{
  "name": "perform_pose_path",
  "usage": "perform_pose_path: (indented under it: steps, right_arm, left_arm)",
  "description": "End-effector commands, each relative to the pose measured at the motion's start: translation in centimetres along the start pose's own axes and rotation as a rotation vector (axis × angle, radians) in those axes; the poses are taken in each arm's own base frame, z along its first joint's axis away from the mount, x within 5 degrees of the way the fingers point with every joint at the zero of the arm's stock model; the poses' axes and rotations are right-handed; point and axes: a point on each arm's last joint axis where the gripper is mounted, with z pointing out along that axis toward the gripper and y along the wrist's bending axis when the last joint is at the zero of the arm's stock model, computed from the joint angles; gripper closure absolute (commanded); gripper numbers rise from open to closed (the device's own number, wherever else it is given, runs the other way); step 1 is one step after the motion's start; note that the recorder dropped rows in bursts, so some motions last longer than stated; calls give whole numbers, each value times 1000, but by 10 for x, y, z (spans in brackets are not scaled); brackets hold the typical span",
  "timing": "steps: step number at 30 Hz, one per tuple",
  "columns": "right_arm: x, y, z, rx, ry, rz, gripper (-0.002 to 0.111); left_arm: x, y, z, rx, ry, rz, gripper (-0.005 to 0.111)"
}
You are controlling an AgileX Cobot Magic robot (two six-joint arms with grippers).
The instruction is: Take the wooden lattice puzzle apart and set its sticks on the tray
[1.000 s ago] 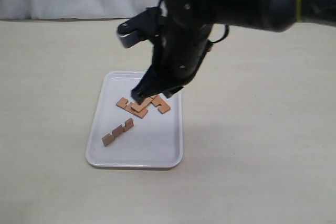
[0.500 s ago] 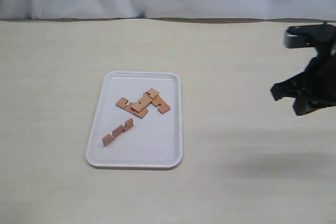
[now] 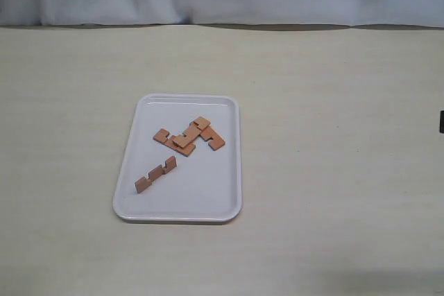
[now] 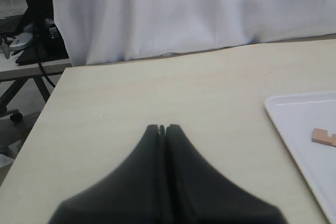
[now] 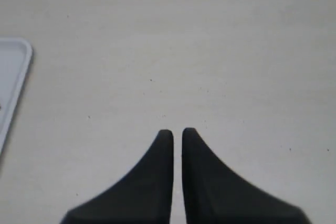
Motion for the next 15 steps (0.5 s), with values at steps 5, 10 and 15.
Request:
perform_pose_path:
  steps: [5,10,15]
  right_arm:
    - [19,0,-42,-57,-357,75,102]
    - [32,-1,-71,-71,-544,70,102]
    - [49,-2,-96,-83,-701,59,102]
  left_arm:
    - [1,0,0,2,-3,2,107]
    - [0,0,0,1,-10,4,107]
    - [0,0,0,1,-10,4,107]
